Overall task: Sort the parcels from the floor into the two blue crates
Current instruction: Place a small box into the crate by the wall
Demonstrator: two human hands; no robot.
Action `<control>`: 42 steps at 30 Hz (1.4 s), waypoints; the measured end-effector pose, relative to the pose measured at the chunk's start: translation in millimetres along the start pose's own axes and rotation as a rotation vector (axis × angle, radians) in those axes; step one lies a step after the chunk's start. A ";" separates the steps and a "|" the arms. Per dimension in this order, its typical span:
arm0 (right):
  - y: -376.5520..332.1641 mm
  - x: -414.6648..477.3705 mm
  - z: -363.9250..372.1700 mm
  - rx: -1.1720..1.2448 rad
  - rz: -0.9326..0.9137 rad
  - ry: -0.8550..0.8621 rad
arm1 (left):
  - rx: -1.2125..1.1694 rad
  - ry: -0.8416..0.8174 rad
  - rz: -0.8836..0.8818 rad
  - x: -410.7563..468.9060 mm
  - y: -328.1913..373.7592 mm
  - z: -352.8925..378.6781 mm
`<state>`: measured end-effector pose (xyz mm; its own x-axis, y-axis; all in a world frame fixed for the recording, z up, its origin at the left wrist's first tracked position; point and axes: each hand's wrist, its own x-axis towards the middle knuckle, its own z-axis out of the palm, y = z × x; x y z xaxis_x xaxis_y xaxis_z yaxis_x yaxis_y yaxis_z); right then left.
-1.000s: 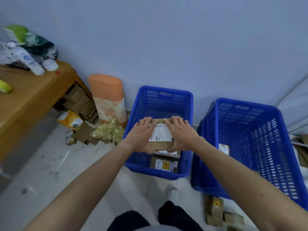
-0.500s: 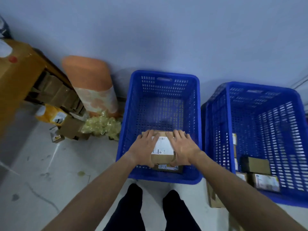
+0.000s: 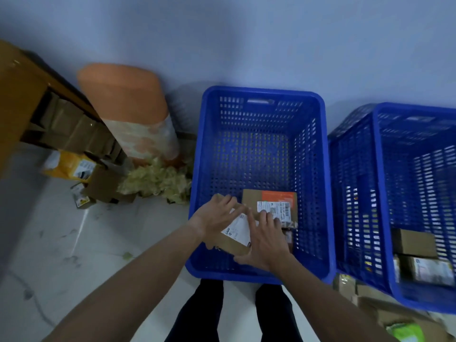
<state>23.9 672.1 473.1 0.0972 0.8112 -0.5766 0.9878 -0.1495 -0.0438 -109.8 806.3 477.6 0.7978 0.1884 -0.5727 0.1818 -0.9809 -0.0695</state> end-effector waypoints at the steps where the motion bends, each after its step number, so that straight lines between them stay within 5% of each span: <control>1: -5.3 1.1 1.5 0.030 0.031 -0.002 | 0.032 0.008 0.019 3.1 -3.7 -0.5; 12: -19.1 28.2 23.3 0.239 0.272 -0.027 | 0.026 -0.063 0.035 35.2 -23.5 7.7; 21: -48.1 49.7 26.4 0.687 0.648 -0.166 | -0.551 -0.032 -0.405 37.7 -19.2 27.5; 25: -51.1 58.4 29.8 0.774 0.734 -0.166 | -0.902 0.170 -0.718 29.9 3.4 45.9; 32: -46.3 65.7 34.7 0.781 0.580 -0.088 | -1.391 0.228 -0.999 21.0 45.2 61.8; 42: -29.1 65.2 72.8 0.895 0.405 -0.228 | -1.318 -0.010 -1.056 25.9 67.6 72.2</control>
<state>-7.3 688.2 377.4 0.2870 0.4922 -0.8218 0.4218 -0.8352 -0.3530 -118.4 741.4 399.1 0.0205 0.6832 -0.7299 0.9212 0.2709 0.2794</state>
